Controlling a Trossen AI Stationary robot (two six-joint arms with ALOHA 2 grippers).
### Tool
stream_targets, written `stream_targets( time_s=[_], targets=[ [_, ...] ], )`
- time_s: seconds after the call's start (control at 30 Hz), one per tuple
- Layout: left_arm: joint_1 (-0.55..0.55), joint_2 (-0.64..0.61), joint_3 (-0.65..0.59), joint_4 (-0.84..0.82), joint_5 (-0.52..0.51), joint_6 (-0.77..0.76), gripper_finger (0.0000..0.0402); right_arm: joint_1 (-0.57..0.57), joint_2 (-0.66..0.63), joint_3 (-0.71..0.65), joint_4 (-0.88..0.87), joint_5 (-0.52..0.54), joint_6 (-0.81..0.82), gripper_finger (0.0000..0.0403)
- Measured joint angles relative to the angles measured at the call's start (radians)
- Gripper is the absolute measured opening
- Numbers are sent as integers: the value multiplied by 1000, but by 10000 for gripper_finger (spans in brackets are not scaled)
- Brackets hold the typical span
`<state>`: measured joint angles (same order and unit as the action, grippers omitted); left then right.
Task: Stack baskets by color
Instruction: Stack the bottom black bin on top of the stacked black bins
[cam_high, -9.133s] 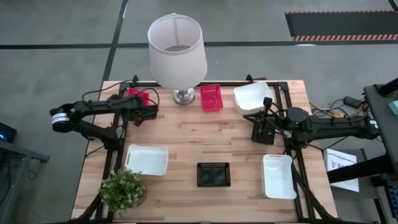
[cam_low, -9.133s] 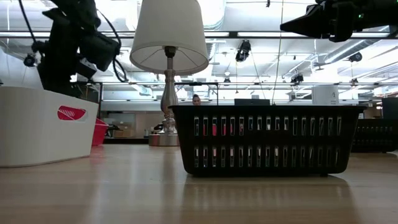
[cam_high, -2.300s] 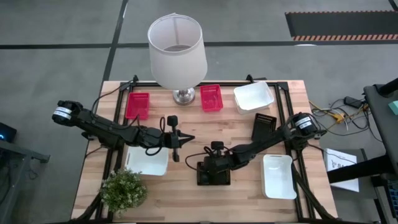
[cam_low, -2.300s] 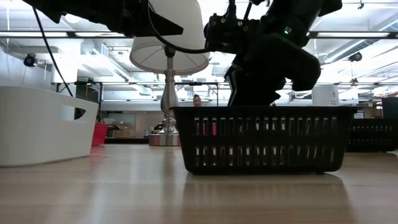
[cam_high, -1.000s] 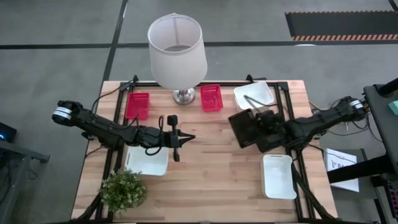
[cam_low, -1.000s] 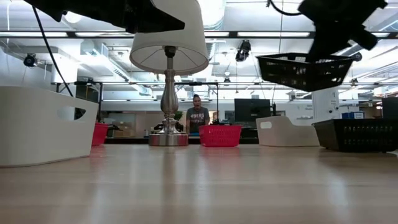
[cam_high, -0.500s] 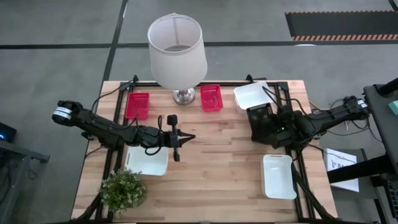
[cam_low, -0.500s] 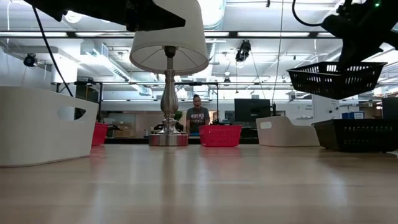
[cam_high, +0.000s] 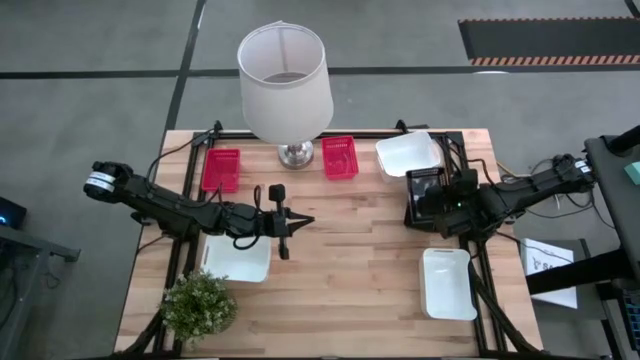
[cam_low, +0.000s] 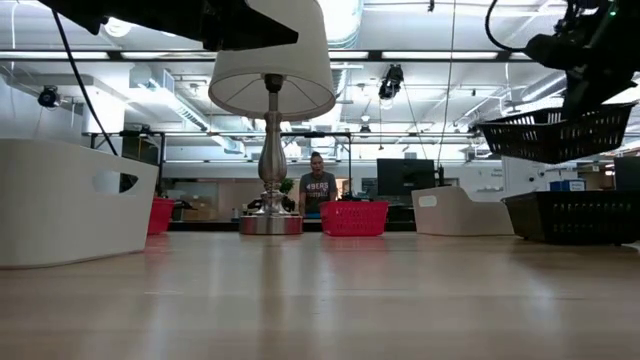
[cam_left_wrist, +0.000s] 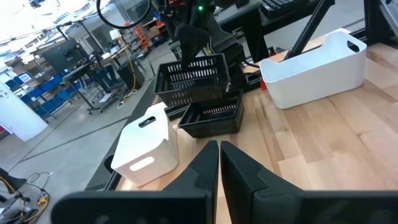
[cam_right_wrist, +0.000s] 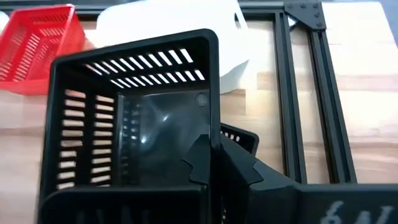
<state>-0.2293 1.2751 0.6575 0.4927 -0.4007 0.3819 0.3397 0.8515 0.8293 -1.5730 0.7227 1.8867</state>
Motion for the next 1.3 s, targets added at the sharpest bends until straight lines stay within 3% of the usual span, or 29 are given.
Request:
stream_targets(
  time_s=[0.57,1.03,1.3],
  targets=[
    [0,0,-1,0,0,0,1,0,55,-71,21,-64,102,17],
    [1,0,3,5,0,1,1,0,55,-71,37,-103,93,139],
    [1,0,3,6,0,1,1,0,35,-70,34,-104,86,158]
  ],
)
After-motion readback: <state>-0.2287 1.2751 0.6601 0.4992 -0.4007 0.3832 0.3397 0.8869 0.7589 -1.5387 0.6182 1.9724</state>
